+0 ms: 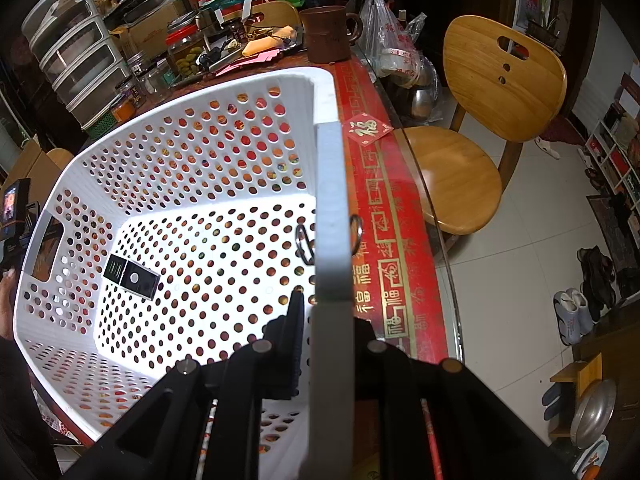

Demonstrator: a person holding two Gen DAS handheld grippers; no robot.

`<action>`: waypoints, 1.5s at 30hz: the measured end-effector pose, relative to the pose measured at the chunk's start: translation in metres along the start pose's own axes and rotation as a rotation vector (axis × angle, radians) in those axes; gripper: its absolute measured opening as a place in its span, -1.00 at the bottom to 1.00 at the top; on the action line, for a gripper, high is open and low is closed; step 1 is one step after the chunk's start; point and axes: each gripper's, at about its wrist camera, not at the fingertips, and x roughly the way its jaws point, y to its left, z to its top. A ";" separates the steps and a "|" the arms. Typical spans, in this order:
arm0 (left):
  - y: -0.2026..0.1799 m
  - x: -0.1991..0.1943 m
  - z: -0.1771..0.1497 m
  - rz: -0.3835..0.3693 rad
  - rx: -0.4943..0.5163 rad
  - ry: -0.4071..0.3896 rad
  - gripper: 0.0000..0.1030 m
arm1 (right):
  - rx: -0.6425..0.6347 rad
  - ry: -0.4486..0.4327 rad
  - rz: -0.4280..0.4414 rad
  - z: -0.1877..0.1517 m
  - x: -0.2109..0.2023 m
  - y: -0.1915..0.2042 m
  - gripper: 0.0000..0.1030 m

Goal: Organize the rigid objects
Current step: 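Grasp the white charger with prongs using the left tool, then lower the white pronged charger into the basket and open the left tool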

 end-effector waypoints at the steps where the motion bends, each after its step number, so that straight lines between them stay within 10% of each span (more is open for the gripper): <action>1: 0.001 -0.009 -0.001 -0.005 0.003 -0.013 -0.20 | -0.001 0.001 0.000 0.000 0.000 0.000 -0.75; 15: -0.130 -0.219 -0.038 -0.020 0.342 -0.296 -0.20 | -0.002 0.002 -0.001 -0.002 -0.001 0.001 -0.75; 28: -0.258 -0.149 -0.035 -0.021 0.542 0.006 -0.20 | -0.001 0.015 -0.002 0.000 -0.002 0.001 -0.75; 45: -0.270 -0.126 -0.043 0.006 0.590 -0.003 -0.08 | -0.008 0.020 -0.005 0.000 -0.001 0.003 -0.75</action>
